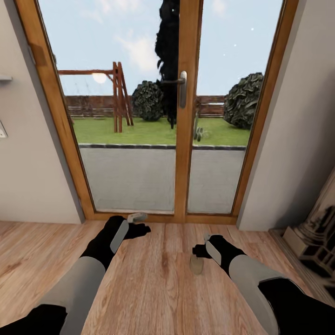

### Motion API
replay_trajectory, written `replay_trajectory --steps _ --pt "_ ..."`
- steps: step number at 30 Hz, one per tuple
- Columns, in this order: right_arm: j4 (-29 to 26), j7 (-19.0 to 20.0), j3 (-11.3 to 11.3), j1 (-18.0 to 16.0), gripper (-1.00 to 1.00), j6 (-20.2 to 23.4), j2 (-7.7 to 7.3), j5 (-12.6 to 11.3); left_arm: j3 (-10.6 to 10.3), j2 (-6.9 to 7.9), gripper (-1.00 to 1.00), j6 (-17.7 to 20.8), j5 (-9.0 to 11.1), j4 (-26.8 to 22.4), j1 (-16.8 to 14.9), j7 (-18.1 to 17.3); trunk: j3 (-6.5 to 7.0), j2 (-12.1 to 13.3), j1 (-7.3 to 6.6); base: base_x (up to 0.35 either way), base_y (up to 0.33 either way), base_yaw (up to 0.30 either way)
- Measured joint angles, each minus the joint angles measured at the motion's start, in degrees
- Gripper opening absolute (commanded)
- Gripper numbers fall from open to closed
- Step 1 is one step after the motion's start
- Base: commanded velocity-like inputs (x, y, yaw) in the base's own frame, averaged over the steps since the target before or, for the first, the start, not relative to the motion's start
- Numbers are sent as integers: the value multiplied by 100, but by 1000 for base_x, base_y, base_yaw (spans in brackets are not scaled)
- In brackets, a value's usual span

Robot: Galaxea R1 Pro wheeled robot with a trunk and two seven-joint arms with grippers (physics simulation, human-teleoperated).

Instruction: Place each of the two pumpkins and all three candles from the living room inside a cabinet in the living room (use any cabinet), then make sure every cabinet is closed, and position the cauldron so it is next to a table in the living room.

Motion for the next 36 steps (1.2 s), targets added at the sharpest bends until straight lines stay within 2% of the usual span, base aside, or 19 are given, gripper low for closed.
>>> replay_trajectory --steps 6,14,28,34,36 --pt "11 1 10 0 100 -4 19 -10 4 -2 100 -9 -7 -85 2 2 -108 -241 132 0 0 0" --pt "44 -24 34 0 100 -7 31 6 2 -3 100 -8 -23 -106 2 33 -108 -242 131 28 6 0" --pt "71 -42 7 0 100 28 25 15 -32 -18 100 -19 -26 -61 2 89 -171 -242 129 299 26 0" --pt "71 -48 26 0 100 30 24 21 -41 -25 100 19 -23 -68 2 29 -174 -242 132 53 0 0" --pt "72 -50 18 -1 100 42 18 30 -46 -29 100 311 -12 -166 2 6 -174 -242 132 3 0 0"
